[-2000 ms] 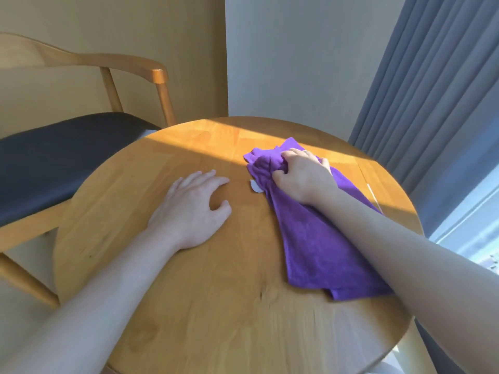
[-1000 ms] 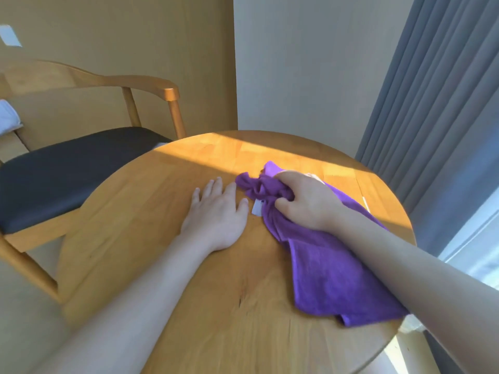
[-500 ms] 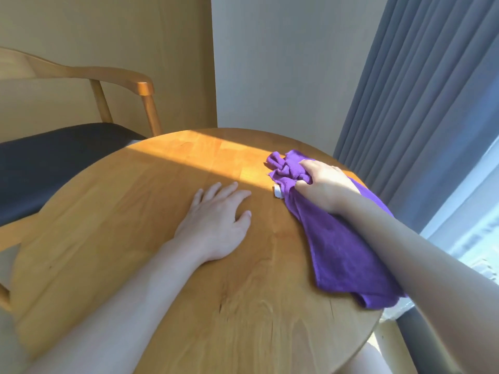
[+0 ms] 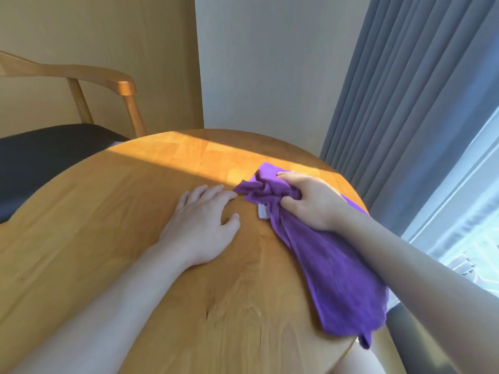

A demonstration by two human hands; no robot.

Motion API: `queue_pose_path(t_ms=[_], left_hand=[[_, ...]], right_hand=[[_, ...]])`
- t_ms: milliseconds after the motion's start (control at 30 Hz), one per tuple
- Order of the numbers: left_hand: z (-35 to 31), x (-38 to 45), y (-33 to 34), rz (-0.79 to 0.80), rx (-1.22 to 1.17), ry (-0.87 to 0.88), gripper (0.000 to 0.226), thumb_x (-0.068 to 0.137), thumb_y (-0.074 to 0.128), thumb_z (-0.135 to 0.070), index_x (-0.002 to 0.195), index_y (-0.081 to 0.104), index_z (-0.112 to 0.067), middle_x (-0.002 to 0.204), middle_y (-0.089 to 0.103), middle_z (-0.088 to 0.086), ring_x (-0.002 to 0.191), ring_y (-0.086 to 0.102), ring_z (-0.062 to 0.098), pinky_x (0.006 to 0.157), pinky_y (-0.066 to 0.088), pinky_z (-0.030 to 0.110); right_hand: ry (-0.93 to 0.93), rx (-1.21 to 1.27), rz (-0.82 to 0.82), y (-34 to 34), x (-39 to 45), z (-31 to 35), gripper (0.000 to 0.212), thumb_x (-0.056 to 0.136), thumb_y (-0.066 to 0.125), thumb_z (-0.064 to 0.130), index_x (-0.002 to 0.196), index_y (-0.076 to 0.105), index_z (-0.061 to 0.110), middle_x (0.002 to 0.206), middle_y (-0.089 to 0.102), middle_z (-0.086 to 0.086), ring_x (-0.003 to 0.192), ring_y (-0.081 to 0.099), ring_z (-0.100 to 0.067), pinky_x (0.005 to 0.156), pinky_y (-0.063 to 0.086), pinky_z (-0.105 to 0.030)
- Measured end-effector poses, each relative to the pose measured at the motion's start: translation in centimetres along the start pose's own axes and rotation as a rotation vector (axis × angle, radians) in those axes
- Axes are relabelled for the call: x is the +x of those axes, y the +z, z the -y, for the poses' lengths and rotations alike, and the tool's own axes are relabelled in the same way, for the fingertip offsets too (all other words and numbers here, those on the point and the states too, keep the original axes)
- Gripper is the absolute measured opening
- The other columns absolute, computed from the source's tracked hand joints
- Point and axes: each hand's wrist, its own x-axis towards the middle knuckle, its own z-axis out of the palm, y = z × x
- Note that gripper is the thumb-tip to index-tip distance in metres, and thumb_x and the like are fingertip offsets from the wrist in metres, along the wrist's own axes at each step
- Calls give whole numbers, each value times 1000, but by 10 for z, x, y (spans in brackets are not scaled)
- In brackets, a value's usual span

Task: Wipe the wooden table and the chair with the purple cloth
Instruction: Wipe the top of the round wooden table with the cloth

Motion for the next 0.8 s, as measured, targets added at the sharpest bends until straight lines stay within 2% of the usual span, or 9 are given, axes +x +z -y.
queue_pose_path(t_ms=[100,200,267,367,433,467,567,700,800], left_hand=[[0,-1,-1,4,-19,-10,52,97,38,-52,148,39,-40,161,27,-15,149,14,12,124,7,38],[-1,-2,-2,1,-19,-6,52,97,39,-52,147,40,-40,160,28,-15,149,14,11,124,9,39],[-1,-4,-3,-8,-22,-4,51,97,40,-52,147,41,-40,160,29,-15,149,15,11,124,10,38],[-1,-6,-3,-18,-29,-9,51,97,40,-51,147,41,-40,160,28,-15,149,15,11,124,10,38],[0,-5,-3,-26,-27,0,51,97,41,-51,146,41,-39,160,29,-14,149,15,11,124,11,38],[1,-5,-4,-29,-29,5,51,96,42,-51,146,42,-39,160,30,-14,148,16,11,124,11,38],[5,-2,-5,-31,-53,8,51,94,45,-51,144,44,-40,158,32,-16,146,18,9,122,12,36],[7,0,-5,-27,-49,21,51,95,44,-53,145,44,-41,158,32,-16,146,18,9,122,12,35],[7,1,-4,-20,-54,22,51,96,44,-54,144,45,-40,156,33,-17,145,18,8,121,13,34]], right_hand=[[274,-59,-45,-1,34,-14,34,84,50,42,107,63,20,106,67,1,104,58,-30,87,46,-39],[245,-109,-81,4,42,-16,13,86,46,37,79,48,26,91,58,12,92,49,-21,82,31,-33],[181,-151,-36,4,32,-12,8,90,47,33,88,53,27,106,57,9,102,47,-19,93,32,-34],[-40,-106,7,3,1,5,34,83,48,30,107,62,11,111,66,-2,111,53,-25,101,40,-42],[-151,-35,51,2,-24,18,37,78,47,27,109,64,16,108,66,4,107,55,-19,99,42,-43],[-183,-28,67,1,-36,21,42,79,48,28,116,64,19,117,66,8,115,55,-15,104,40,-41],[-167,-77,75,-1,-66,20,65,79,41,39,142,55,28,150,50,15,144,35,-2,120,25,-31],[-95,-6,62,-2,-64,7,67,78,42,42,143,55,31,152,48,17,145,32,2,120,24,-24],[54,17,-12,-5,-28,-12,60,80,46,40,138,60,27,151,52,10,142,40,-8,116,30,-25]])
